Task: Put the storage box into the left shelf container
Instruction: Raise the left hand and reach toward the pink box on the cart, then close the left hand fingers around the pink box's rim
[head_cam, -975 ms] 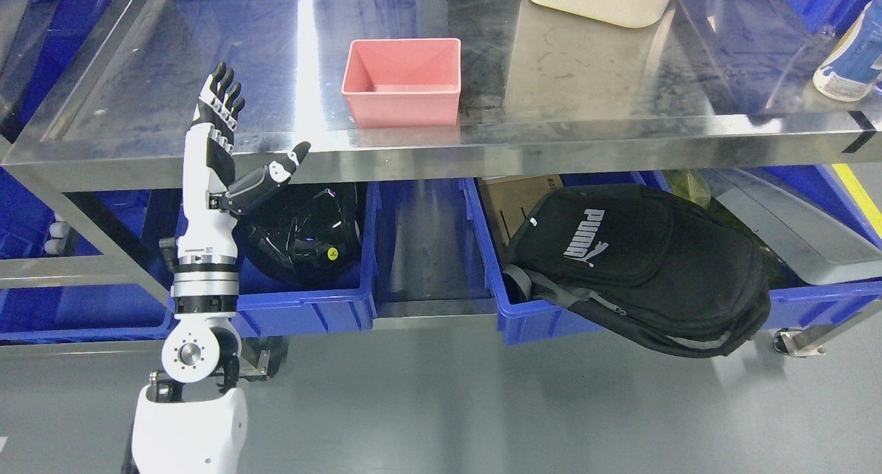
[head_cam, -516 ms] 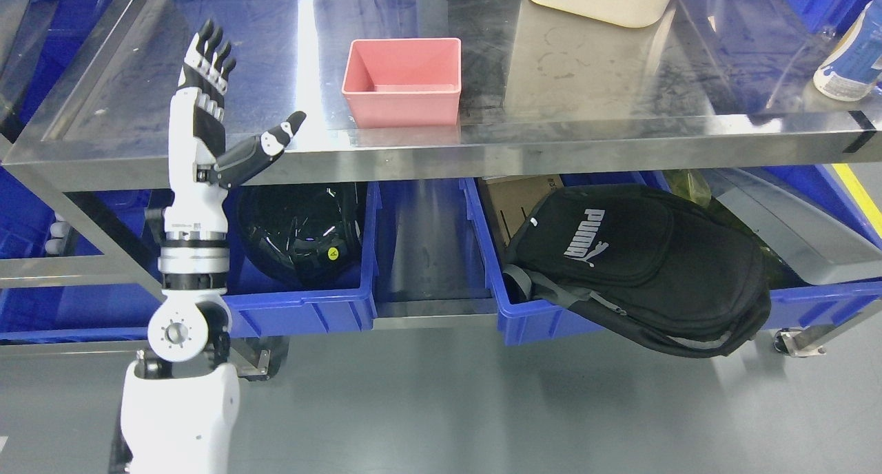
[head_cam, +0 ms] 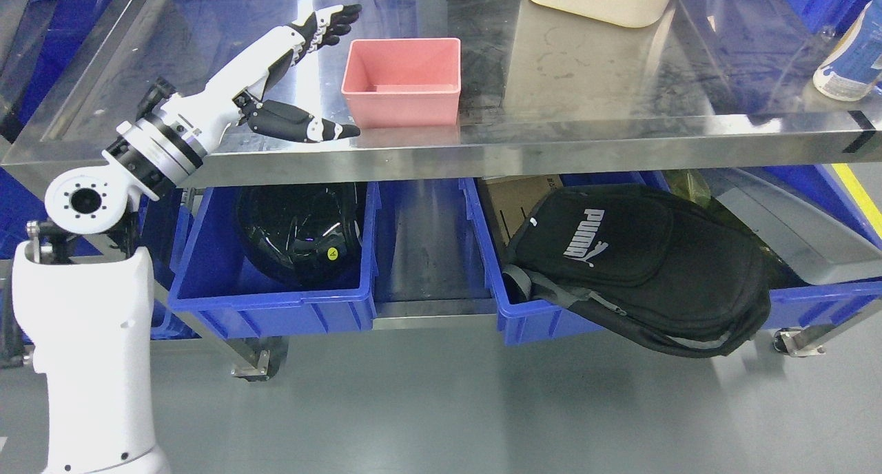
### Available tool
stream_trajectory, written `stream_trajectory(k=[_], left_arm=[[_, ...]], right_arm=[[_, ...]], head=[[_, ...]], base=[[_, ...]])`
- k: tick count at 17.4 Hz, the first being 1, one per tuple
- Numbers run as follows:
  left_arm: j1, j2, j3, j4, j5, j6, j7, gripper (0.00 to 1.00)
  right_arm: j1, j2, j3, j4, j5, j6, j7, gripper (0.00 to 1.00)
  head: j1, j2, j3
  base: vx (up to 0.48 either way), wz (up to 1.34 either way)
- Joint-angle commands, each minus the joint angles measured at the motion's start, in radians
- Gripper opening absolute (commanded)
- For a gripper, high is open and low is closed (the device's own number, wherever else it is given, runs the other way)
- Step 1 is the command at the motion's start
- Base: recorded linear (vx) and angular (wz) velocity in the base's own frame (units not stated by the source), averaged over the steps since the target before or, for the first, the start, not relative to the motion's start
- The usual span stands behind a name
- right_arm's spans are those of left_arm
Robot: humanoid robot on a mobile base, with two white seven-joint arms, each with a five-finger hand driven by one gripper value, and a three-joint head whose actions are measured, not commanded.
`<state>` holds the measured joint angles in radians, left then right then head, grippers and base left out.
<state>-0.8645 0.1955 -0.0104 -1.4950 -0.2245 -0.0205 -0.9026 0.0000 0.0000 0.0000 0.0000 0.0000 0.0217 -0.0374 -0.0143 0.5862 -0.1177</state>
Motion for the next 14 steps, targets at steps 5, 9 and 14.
stream_trajectory(k=[5, 9, 14], left_arm=[[-0.238, -0.003, -0.218, 0.346, -0.205, 0.004, -0.071, 0.95], [-0.248, -0.142, -0.235, 0.410, -0.207, 0.004, -0.071, 0.92], [-0.263, -0.159, -0.247, 0.511, -0.332, -0.004, -0.075, 0.88]], right_arm=[[0.009, -0.017, -0.005, -0.017, 0.002, 0.000, -0.006, 1.00], [0.009, -0.017, -0.005, -0.017, 0.002, 0.000, -0.006, 1.00], [0.009, -0.017, -0.005, -0.017, 0.002, 0.000, -0.006, 1.00]], head=[[0.0000, 0.000, 0.000], [0.0000, 0.000, 0.000], [0.0000, 0.000, 0.000]], base=[[0.000, 0.00], [0.000, 0.00], [0.000, 0.00]])
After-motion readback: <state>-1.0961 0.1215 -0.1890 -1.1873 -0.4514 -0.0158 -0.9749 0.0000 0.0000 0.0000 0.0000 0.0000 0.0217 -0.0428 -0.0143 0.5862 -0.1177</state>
